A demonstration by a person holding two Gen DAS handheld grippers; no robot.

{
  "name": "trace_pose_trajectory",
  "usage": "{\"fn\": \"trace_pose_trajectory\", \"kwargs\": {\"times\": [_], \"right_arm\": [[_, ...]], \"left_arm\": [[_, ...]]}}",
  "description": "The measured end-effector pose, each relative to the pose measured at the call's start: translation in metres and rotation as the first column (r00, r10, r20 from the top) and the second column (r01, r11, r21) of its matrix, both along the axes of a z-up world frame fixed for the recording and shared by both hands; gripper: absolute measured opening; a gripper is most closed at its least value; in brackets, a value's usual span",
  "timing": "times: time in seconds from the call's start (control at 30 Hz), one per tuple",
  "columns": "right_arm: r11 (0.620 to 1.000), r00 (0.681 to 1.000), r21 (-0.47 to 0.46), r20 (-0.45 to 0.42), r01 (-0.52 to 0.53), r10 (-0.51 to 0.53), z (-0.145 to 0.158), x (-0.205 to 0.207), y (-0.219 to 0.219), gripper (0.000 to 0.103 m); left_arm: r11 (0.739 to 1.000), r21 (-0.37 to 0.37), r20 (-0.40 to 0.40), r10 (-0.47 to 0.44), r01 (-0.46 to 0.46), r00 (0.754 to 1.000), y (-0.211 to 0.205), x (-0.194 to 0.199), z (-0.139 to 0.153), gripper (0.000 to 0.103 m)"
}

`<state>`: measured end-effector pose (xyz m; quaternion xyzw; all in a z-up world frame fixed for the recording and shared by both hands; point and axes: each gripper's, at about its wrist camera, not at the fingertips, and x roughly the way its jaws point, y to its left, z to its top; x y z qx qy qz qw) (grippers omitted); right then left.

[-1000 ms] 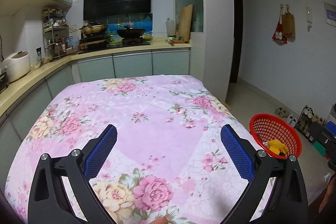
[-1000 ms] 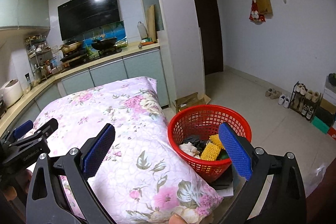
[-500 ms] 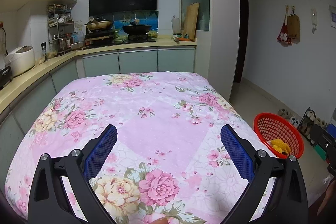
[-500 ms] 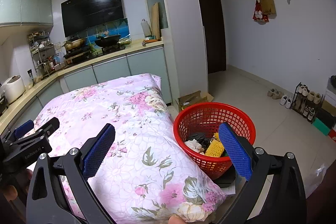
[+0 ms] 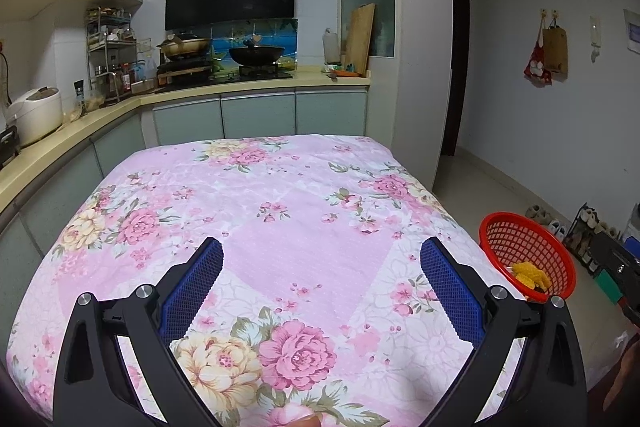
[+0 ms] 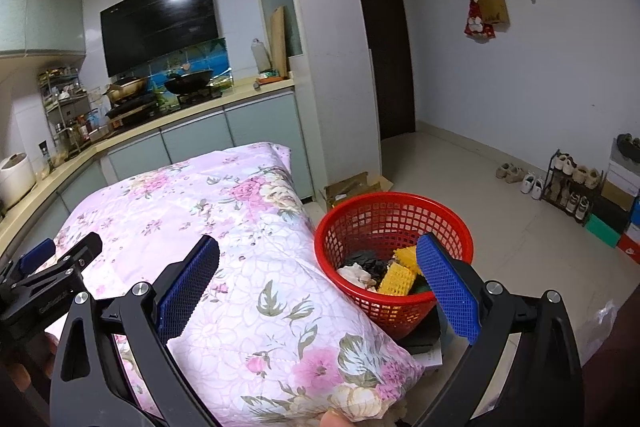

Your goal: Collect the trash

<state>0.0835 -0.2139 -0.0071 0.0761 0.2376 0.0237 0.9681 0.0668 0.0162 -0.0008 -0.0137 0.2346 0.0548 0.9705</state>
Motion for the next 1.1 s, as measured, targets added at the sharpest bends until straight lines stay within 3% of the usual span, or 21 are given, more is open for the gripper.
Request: {"fn": "trace_pose_trajectory", "kwargs": {"times": [1.1], "right_arm": [[1.000,0.999,0.002,-0.040,0.028,-0.028,-0.013,0.003,0.000,0.096]], "left_arm": [[0.999,0.008,-0.016,-0.039,0.040,0.999,-0.015,0.002,-0.005,0.096]]}}
